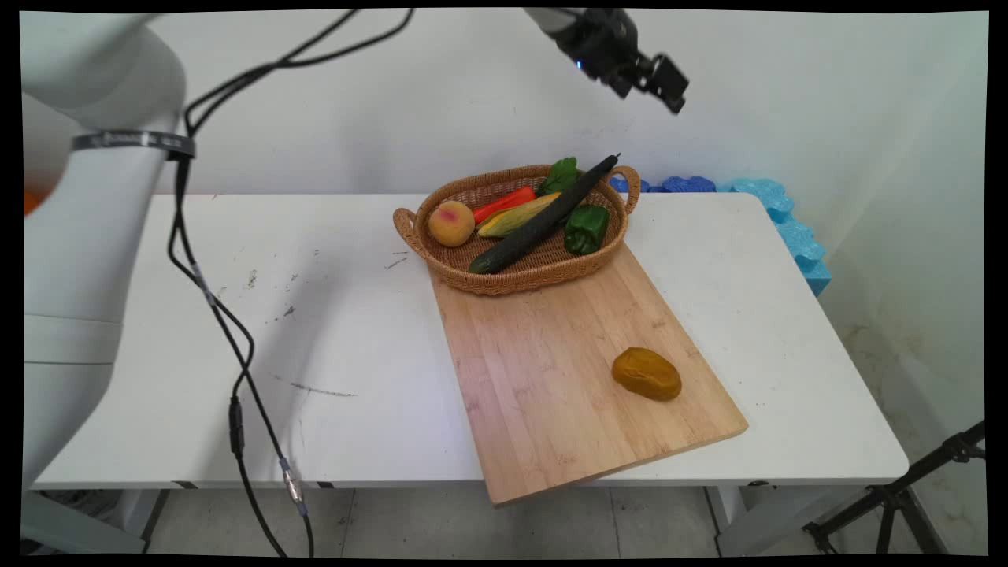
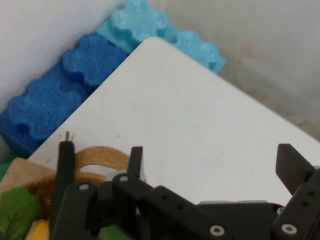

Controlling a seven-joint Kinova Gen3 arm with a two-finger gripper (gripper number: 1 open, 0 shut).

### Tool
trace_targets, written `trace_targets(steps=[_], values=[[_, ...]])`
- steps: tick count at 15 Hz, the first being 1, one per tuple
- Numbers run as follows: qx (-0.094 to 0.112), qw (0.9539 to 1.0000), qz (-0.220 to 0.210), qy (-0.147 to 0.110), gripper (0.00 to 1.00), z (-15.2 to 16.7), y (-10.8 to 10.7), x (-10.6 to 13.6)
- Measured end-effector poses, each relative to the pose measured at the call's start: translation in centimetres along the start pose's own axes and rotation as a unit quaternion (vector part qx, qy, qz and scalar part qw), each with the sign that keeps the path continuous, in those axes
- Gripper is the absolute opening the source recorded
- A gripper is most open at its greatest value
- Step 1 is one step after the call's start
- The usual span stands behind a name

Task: Pick up the potato from the cutting board

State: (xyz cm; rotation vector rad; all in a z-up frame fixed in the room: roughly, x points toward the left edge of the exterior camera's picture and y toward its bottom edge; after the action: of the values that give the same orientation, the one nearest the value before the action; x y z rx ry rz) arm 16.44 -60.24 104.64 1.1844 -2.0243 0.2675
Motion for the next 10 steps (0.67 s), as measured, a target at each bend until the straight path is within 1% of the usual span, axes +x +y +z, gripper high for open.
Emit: trace_targets(steps=[2, 3, 4, 5, 6, 7, 8, 10], values=[[-0.013, 0.9998, -0.004, 0.016, 1.0, -2.5, 0.9, 0.1], [-0.029, 0.9993, -0.005, 0.025, 1.0, -3.8, 1.7, 0.1], [-0.057, 0.9977, 0.001, 0.036, 1.0, -5.5, 3.2, -0.2], [-0.077, 0.9962, 0.006, 0.041, 1.0, -6.5, 4.5, -0.5], [-0.089, 0.995, 0.012, 0.044, 1.0, -7.2, 5.4, -0.8], [-0.106, 0.993, 0.023, 0.047, 1.0, -8.2, 6.9, -1.3], [-0.115, 0.9917, 0.03, 0.048, 1.0, -8.8, 7.8, -1.7], [-0.134, 0.9886, 0.053, 0.042, 1.0, -9.8, 10.2, -3.8]])
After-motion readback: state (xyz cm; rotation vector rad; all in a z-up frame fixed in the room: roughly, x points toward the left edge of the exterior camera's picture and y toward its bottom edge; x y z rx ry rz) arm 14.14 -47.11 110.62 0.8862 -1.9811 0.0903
